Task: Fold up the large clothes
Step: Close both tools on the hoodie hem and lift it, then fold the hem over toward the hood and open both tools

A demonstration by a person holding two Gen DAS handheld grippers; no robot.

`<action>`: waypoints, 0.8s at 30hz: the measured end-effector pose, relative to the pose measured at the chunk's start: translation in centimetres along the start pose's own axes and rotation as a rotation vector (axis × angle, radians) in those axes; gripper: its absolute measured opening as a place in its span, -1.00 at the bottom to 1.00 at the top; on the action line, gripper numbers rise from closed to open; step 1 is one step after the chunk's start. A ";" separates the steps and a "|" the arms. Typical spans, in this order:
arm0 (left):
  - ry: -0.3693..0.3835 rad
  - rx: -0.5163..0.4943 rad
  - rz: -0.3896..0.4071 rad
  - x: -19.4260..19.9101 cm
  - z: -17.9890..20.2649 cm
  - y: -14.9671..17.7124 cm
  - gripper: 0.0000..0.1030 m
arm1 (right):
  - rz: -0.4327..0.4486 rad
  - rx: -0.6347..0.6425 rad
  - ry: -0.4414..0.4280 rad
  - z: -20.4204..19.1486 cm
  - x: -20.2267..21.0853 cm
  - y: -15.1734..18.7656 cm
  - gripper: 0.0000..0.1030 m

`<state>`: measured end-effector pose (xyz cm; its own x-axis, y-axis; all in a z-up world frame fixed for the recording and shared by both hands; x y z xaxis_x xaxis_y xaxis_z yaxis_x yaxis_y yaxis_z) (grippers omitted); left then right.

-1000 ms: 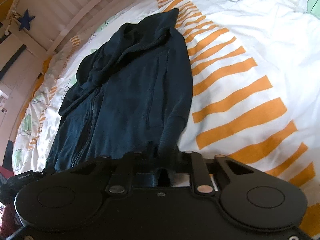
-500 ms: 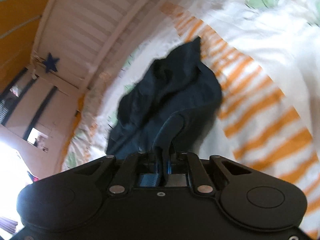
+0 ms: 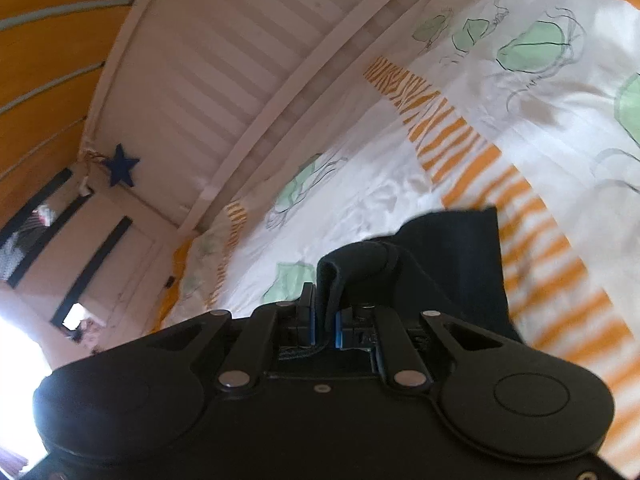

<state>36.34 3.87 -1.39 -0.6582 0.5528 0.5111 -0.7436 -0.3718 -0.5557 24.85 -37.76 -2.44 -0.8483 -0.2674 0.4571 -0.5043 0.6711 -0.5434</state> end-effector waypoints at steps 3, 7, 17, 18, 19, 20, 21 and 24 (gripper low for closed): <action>-0.067 -0.019 -0.011 -3.5 -1.2 -0.9 -0.70 | -0.006 0.019 0.067 1.5 -3.5 -1.5 -0.66; -0.133 -0.024 -0.049 -7.2 -3.1 -0.8 -0.66 | -0.043 -0.004 0.138 4.5 -7.3 -2.5 -0.66; -0.102 -0.034 0.023 -6.2 -3.2 -1.9 0.88 | 0.048 0.040 0.162 5.4 -7.5 -3.2 0.78; -0.118 -0.061 0.055 -5.4 -2.7 -2.2 0.88 | 0.067 0.060 0.166 5.1 -7.0 -3.4 0.77; -0.130 -0.090 0.075 -4.7 -2.1 -2.4 0.89 | 0.078 0.081 0.173 4.8 -6.4 -3.6 0.77; -0.141 -0.129 0.083 -4.0 -1.3 -2.5 0.89 | 0.087 0.103 0.183 4.4 -6.0 -3.7 0.77; -0.158 -0.169 0.077 -3.7 -0.6 -2.3 0.90 | 0.095 0.129 0.191 3.9 -5.6 -3.7 0.77; -0.207 -0.329 0.036 -3.5 2.0 -0.8 1.00 | 0.085 0.234 0.223 2.1 -5.2 -2.8 0.79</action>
Point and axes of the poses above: each gripper's, at about its wrist camera, not at the fingertips, and x roughly against the way its jaws point, z to its right, y to its underside, the point moved 8 cm from there along -x, roughly the way its jaws point, and after that the axes turned 7 degrees about -z, right-handed, at the moved point
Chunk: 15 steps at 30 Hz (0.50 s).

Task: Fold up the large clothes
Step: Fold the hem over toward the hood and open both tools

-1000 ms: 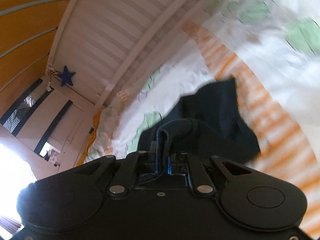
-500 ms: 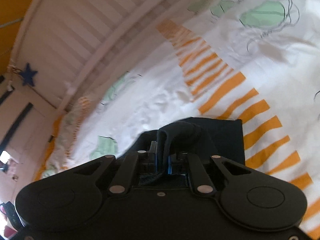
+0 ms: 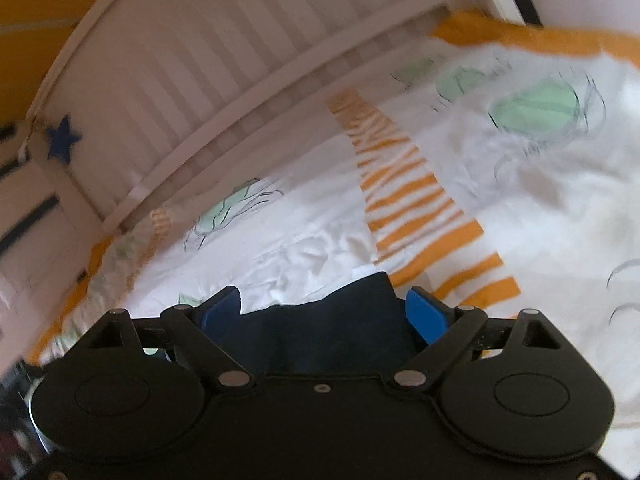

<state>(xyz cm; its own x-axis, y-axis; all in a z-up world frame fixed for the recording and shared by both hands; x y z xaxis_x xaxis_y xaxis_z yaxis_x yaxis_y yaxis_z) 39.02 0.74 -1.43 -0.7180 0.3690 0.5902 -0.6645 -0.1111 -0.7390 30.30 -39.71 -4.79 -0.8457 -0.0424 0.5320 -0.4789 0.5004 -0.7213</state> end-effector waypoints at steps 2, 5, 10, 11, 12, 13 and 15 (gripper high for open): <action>-0.009 -0.096 -0.018 0.0 2.2 1.0 1.00 | -0.016 0.079 0.022 -1.5 0.0 0.8 0.80; -0.019 -0.195 -0.062 -0.7 4.4 2.9 1.00 | -0.054 0.199 0.044 -3.9 -0.9 2.4 0.80; -0.035 -0.265 -0.143 -3.5 5.8 5.3 1.00 | -0.104 0.369 0.068 -7.0 -3.1 4.6 0.81; -0.044 -0.265 -0.161 -4.2 5.6 5.5 0.99 | -0.114 0.395 0.075 -7.3 -3.6 5.0 0.81; -0.054 -0.259 -0.175 -4.9 5.4 5.7 1.00 | -0.125 0.417 0.084 -7.6 -4.3 5.2 0.81; -0.066 -0.249 -0.188 -5.4 4.9 5.8 1.00 | -0.136 0.433 0.095 -7.8 -5.0 5.4 0.81; -0.092 -0.223 -0.226 -7.0 3.9 6.1 1.00 | -0.165 0.455 0.123 -7.7 -6.6 5.6 0.81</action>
Point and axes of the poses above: each gripper's, at about its wrist camera, not at the fingertips, and x roughly against the way its jaws point, z to its right, y to its underside, the point moved 8 cm from there along -x, roughly the way its jaws point, and after that the axes turned 7 degrees about -z, right-handed, at the moved point
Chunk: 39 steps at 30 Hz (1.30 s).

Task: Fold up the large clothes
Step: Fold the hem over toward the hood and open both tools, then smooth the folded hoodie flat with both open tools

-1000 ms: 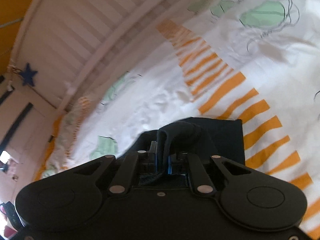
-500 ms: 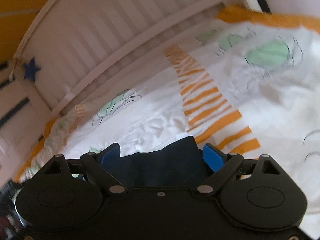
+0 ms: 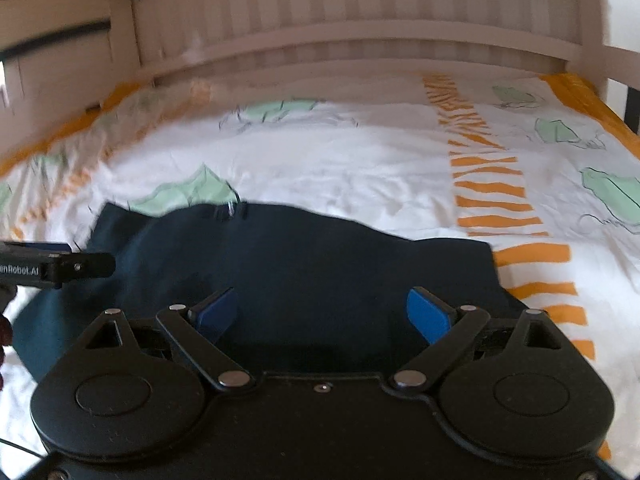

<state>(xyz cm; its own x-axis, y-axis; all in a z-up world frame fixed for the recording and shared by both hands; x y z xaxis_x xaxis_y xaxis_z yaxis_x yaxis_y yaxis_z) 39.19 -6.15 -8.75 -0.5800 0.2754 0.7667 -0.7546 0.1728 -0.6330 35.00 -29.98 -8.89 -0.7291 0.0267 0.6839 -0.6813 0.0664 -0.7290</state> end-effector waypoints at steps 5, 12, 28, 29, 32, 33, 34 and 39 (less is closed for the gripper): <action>-0.037 0.008 -0.078 -3.2 -1.9 0.1 1.00 | -0.064 -0.007 0.050 1.0 -3.1 0.0 0.90; -0.034 0.007 -0.113 -4.3 -2.2 0.3 1.00 | -0.166 -0.029 0.067 1.4 -5.8 0.5 1.00; 0.098 0.009 -0.060 0.7 -2.6 1.6 1.00 | -0.110 -0.051 -0.001 1.6 -3.1 0.7 0.99; 0.107 0.012 -0.053 1.4 -2.8 1.9 1.00 | -0.105 -0.060 -0.023 1.7 -2.3 1.0 0.99; 0.127 0.028 -0.040 3.6 -3.9 3.2 1.00 | -0.061 -0.065 -0.050 2.2 0.4 2.1 0.99; 0.130 0.037 -0.040 4.2 -4.4 3.7 1.00 | -0.050 -0.069 -0.051 2.5 1.3 2.4 0.99; 0.134 0.045 -0.042 4.7 -4.9 4.3 1.00 | -0.043 -0.082 -0.056 2.9 2.2 3.0 0.99; 0.144 0.105 -0.064 6.4 -7.1 6.6 1.00 | -0.015 -0.168 -0.063 5.3 5.8 5.6 0.99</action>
Point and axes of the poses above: each gripper's, at about its wrist camera, not at the fingertips, and x roughly against the way its jaws point, z to its right, y to its underside, the point moved 8 cm from there along -x, roughly the way its jaws point, and after that the axes turned 7 degrees about -z, right-handed, at the moved point
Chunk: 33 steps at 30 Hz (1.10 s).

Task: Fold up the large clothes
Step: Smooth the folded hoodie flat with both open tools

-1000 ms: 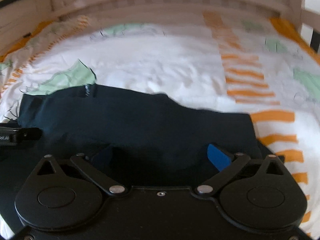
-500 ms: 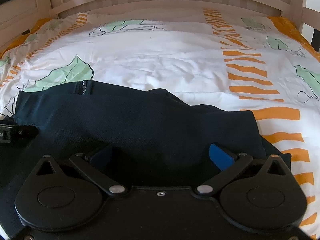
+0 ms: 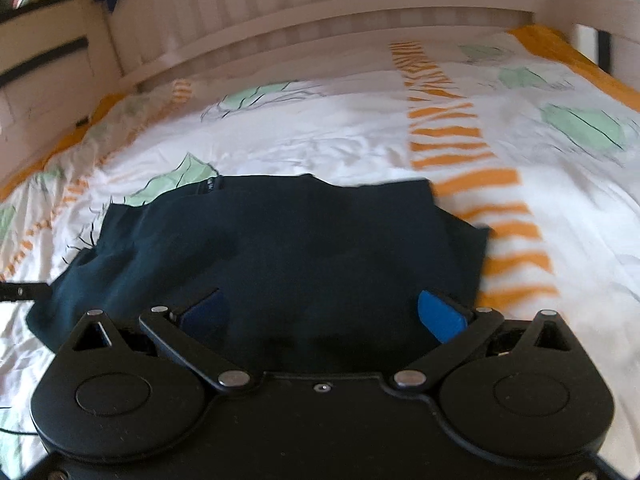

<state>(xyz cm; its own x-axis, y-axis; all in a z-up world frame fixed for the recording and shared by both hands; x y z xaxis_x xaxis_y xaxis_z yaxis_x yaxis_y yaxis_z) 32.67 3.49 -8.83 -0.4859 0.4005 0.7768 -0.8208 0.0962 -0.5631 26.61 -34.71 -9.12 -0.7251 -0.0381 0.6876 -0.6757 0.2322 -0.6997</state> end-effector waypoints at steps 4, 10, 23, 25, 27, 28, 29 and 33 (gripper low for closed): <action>0.014 0.047 -0.025 0.1 -1.0 1.0 1.00 | 0.013 -0.046 0.011 1.8 2.2 1.2 0.99; 0.050 0.093 -0.051 -0.6 -1.5 1.7 1.00 | -0.006 -0.141 0.000 4.0 3.0 2.4 0.99; 0.098 0.115 -0.089 -3.8 -1.8 1.0 1.00 | -0.074 -0.269 -0.178 4.3 -0.6 3.9 1.00; 0.098 0.109 -0.088 -4.2 -1.7 0.6 1.00 | -0.071 -0.269 -0.193 4.2 -1.0 3.7 1.00; 0.102 0.101 -0.083 -4.5 -1.6 0.2 1.00 | -0.062 -0.278 -0.211 4.3 -1.2 3.5 1.00; 0.106 0.098 -0.082 -4.7 -1.6 0.0 1.00 | -0.058 -0.283 -0.219 4.3 -1.3 3.5 1.00; 0.112 0.097 -0.081 -4.9 -1.6 -0.2 1.00 | -0.053 -0.287 -0.228 4.4 -1.4 3.4 1.00; 0.138 0.114 -0.074 -5.4 -1.9 -0.8 1.00 | -0.045 -0.286 -0.247 4.4 -1.8 3.0 1.00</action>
<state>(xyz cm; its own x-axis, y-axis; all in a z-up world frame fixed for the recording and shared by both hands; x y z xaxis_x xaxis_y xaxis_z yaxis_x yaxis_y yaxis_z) 36.51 2.97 -13.14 -0.3832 0.5184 0.7645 -0.8853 0.0298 -0.4640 25.32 -38.18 -13.29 -0.7293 -0.2796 0.6245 -0.6685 0.4857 -0.5633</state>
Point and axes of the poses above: each gripper's, at about its wrist camera, not at the fingertips, and x roughly against the way its jaws point, z to its right, y to its underside, the point moved 8 cm from there along -x, roughly the way its jaws point, and after that the axes turned 7 degrees about -z, right-handed, at the moved point
